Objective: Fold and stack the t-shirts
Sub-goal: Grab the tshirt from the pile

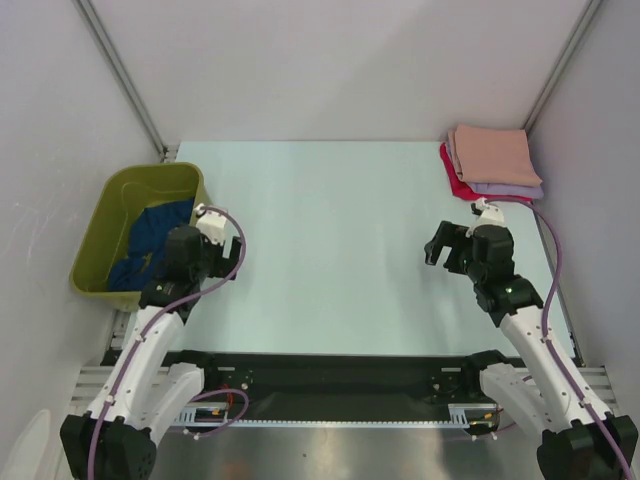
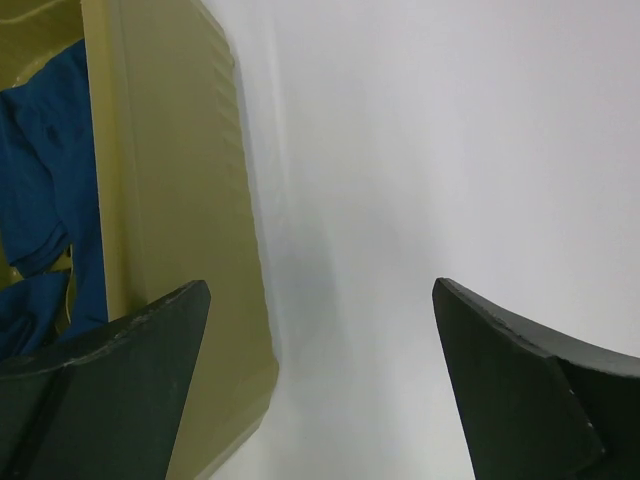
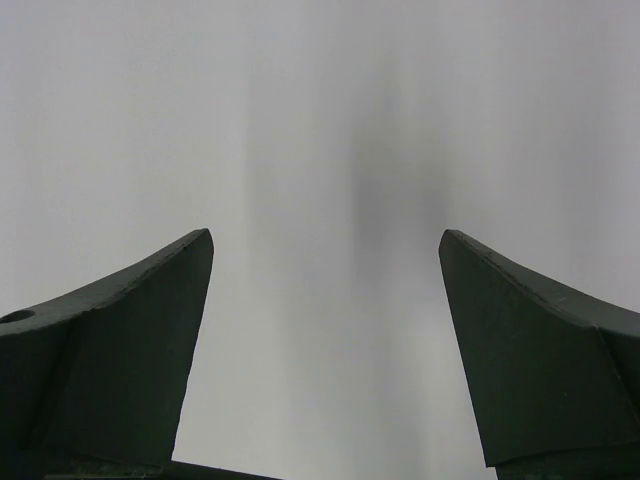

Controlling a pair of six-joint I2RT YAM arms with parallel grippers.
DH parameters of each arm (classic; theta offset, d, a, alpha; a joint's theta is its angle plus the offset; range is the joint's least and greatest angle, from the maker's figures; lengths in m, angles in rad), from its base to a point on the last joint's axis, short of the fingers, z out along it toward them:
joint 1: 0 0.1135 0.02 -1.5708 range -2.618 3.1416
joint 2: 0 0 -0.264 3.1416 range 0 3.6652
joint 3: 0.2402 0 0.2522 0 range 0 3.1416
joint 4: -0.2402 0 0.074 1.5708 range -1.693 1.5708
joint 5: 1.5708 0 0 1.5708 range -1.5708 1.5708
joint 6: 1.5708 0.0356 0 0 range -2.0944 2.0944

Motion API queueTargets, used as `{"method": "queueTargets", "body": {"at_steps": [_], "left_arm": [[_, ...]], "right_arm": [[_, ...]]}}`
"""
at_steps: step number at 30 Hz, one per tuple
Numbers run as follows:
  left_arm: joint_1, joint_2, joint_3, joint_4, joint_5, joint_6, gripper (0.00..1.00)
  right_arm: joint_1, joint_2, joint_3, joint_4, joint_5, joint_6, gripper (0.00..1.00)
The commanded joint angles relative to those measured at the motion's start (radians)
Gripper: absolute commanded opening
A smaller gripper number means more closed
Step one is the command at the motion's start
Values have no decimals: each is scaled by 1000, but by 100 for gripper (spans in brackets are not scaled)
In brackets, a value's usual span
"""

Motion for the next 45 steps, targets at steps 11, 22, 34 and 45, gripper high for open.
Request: {"method": "queueTargets", "body": {"at_steps": [11, 22, 34, 45], "left_arm": [[180, 486, 818, -404, -105, 278, 100], [491, 929, 898, -422, 10, 273, 87], [490, 1241, 941, -379, 139, 261, 76], [490, 980, 871, -286, 190, 245, 0]], "right_arm": [[8, 117, 118, 67, -20, -38, 100], [8, 236, 188, 87, -25, -84, 100], [43, 334, 311, 41, 12, -97, 100], [49, 332, 337, 24, 37, -116, 100]]}}
